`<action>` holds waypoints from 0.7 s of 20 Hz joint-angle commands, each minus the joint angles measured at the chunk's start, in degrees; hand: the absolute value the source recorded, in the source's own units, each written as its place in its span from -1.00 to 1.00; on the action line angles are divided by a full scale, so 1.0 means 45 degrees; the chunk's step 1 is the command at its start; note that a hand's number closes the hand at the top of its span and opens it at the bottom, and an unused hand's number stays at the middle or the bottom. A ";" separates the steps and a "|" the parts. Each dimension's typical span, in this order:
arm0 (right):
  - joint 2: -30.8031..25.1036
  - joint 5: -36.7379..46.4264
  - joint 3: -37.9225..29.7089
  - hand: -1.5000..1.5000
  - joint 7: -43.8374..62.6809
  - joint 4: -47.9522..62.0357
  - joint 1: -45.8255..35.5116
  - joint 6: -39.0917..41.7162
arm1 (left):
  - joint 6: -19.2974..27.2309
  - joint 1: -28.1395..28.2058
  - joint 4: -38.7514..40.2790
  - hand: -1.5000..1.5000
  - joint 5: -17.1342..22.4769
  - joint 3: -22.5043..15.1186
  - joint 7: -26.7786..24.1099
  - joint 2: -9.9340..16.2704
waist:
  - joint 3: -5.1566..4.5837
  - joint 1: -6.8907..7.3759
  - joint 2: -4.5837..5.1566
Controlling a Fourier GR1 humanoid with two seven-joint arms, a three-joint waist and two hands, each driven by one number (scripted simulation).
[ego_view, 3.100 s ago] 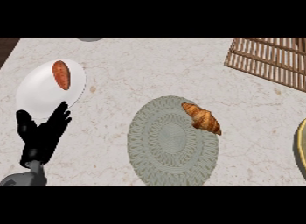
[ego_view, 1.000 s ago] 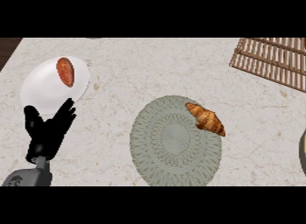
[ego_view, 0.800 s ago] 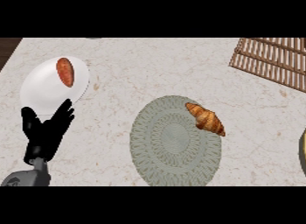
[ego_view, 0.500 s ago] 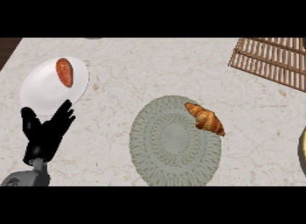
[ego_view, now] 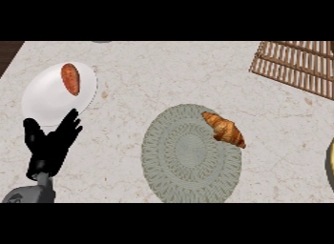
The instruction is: Pick the lemon from the placemat and place it in the tiered shelf
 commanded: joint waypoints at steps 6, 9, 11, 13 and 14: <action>-0.2041 -0.0220 -0.0736 -1.00 0.0281 -0.0180 0.0678 -0.1791 | 0.0515 -0.0282 0.0315 0.00 -0.0329 -0.0161 0.0306 -0.0380 | -0.0058 -0.0212 0.0044; -0.2736 -0.0872 -0.1500 -1.00 0.0206 -0.0123 0.1331 -0.1911 | -0.0011 0.0028 0.0060 0.00 0.0093 0.0162 0.0549 0.0077 | -0.0052 -0.0271 -0.0022; -0.2734 -0.0806 -0.1415 -1.00 0.0737 -0.0180 0.1146 -0.2222 | 0.0163 -0.0035 0.0587 0.00 -0.0250 0.0130 0.0025 -0.0016 | -0.0066 -0.0234 -0.0014; -0.3740 -0.1433 -0.2080 -1.00 0.0488 0.0019 0.1709 -0.1239 | -0.0451 0.0353 0.0396 0.00 0.0266 0.0419 0.0027 0.0317 | -0.0056 -0.0278 -0.0036; -0.3757 -0.1858 -0.2405 -1.00 0.0051 -0.0085 0.2312 -0.0756 | -0.0068 0.0558 -0.0361 0.00 0.0046 0.0154 0.0513 0.0129 | -0.0050 -0.0344 -0.0101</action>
